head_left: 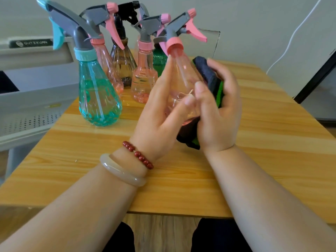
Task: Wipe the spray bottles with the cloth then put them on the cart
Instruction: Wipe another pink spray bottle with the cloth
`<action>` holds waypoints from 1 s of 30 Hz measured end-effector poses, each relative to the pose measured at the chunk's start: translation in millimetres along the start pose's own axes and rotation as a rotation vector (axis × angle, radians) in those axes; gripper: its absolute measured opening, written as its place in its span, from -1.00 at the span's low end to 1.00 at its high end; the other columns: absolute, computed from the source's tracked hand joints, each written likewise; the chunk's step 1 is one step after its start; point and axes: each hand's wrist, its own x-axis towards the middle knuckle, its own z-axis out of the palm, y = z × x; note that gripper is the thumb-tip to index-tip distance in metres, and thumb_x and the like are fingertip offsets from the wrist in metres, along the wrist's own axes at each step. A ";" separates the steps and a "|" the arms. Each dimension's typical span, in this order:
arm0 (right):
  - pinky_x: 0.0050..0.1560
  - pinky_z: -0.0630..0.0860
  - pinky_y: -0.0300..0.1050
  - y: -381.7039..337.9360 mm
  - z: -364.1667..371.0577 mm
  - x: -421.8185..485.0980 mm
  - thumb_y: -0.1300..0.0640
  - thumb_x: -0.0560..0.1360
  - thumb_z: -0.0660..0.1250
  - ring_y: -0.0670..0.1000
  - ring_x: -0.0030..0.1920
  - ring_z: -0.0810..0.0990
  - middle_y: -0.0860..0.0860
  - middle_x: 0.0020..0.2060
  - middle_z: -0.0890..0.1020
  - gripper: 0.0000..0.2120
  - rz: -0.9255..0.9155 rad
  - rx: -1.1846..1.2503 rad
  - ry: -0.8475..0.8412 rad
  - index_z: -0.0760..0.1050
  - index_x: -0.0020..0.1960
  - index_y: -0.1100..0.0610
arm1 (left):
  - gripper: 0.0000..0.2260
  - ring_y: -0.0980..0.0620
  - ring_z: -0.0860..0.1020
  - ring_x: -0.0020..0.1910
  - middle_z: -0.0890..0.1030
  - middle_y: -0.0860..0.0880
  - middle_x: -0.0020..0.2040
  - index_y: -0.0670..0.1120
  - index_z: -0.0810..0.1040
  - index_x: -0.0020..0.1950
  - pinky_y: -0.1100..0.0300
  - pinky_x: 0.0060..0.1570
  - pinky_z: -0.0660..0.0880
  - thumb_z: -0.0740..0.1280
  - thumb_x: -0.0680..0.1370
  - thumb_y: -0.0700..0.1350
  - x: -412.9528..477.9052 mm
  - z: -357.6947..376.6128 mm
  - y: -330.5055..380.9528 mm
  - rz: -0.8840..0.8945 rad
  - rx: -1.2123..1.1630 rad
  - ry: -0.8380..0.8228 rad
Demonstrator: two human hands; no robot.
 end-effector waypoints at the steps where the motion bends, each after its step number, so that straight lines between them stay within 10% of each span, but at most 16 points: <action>1: 0.18 0.50 -0.15 0.2 -1.7 1.6 0.05 0.47 0.28 -0.09 0.17 0.58 -0.02 0.12 0.61 -0.66 0.062 0.054 0.023 0.50 0.21 0.16 | -0.23 -0.09 0.09 0.60 0.09 -0.06 0.61 -0.07 -0.06 0.60 -0.11 0.52 0.19 0.28 0.58 0.19 -0.5 -0.5 -3.4 0.009 0.078 -0.036; 7: -0.09 0.55 -0.13 -0.2 -8.9 15.2 0.22 0.44 0.22 0.08 -0.04 0.66 0.10 -0.10 0.67 -0.78 0.359 0.435 0.096 0.60 0.00 0.18 | -0.15 0.38 -0.09 0.52 -0.10 -0.12 0.63 0.02 0.05 0.60 0.42 0.42 0.20 0.40 0.43 0.18 -1.9 -5.0 2.6 0.058 0.359 -0.112; 14: -0.18 0.51 -0.23 0.6 -14.9 19.9 0.27 0.48 0.14 -0.02 -0.17 0.59 0.09 -0.19 0.61 -0.77 0.380 0.519 -0.066 0.53 0.00 0.34 | -0.11 -0.15 0.24 0.48 0.34 -0.07 0.50 -0.03 0.46 0.40 -0.13 0.41 0.19 0.21 0.28 0.56 7.1 -13.8 21.2 0.208 0.972 -0.021; 25: -0.17 0.49 -0.26 4.8 -12.7 16.4 0.20 0.52 0.11 -0.08 -0.19 0.59 0.04 -0.25 0.64 -0.71 0.360 0.391 -0.107 0.58 -0.10 0.30 | -0.20 0.01 0.52 0.18 0.60 0.01 0.18 -0.09 0.50 0.32 0.22 0.21 0.31 0.27 0.30 0.46 18.6 -22.3 26.9 0.137 0.824 -0.163; 30: -0.27 0.41 -0.22 5.0 -8.0 11.9 0.13 0.53 0.17 -0.13 -0.33 0.48 -0.06 -0.42 0.55 -0.70 0.456 0.139 0.044 0.46 -0.33 0.21 | -0.22 0.02 0.53 0.09 0.55 0.09 0.06 -0.07 0.50 0.28 0.03 0.18 0.48 0.20 0.29 0.47 10.7 -17.9 18.8 -0.066 0.795 -0.106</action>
